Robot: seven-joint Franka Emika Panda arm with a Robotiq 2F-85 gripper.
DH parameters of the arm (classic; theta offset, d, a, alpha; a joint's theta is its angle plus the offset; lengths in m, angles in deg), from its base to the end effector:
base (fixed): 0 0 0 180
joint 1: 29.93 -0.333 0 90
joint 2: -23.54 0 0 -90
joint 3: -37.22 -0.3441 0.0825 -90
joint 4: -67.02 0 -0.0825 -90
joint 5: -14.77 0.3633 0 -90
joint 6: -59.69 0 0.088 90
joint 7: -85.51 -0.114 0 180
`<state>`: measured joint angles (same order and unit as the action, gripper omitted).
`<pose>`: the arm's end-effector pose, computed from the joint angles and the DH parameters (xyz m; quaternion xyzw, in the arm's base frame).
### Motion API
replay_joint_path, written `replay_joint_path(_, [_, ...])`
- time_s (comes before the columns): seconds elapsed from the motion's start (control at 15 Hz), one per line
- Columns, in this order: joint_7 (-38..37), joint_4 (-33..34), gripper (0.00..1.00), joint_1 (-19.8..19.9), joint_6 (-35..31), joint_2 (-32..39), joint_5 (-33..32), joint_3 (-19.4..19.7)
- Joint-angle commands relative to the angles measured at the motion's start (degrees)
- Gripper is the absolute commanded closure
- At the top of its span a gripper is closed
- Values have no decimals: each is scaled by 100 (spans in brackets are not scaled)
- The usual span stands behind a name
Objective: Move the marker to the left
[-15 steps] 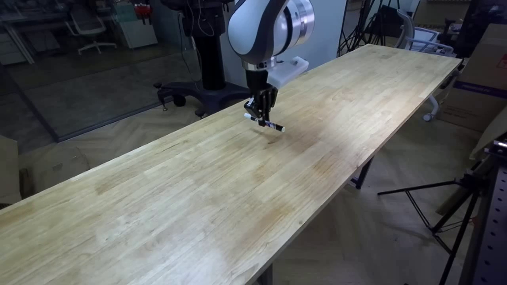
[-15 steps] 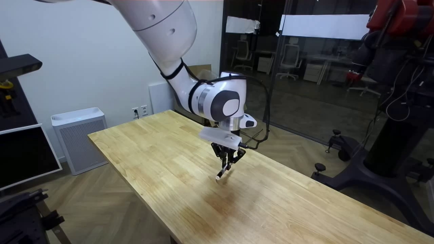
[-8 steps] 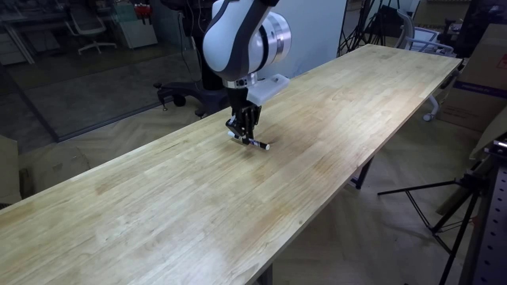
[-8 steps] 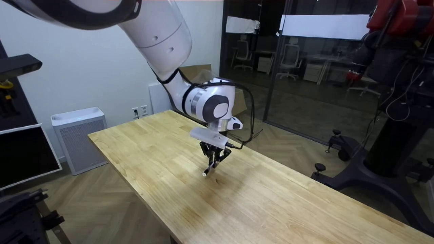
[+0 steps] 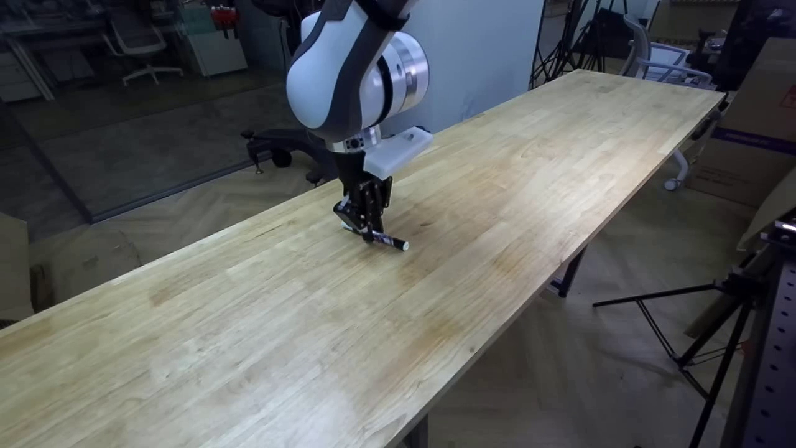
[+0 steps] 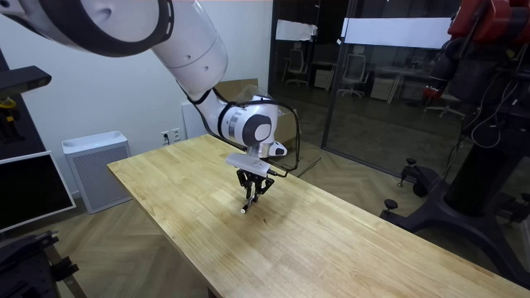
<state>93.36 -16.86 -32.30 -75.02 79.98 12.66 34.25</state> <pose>0.7020 0.0584 0.1061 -0.9918 -0.1177 0.0480 0.0107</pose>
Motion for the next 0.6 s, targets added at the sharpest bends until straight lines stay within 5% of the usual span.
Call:
replay_joint_path(0.0, [-257,297,39,-106,187,86,-40,86])
replay_joint_path(0.33, [-546,194,5,-269,112,-82,-86,186])
replay_joint_path(0.53, [-673,77,0,-280,235,-235,17,110])
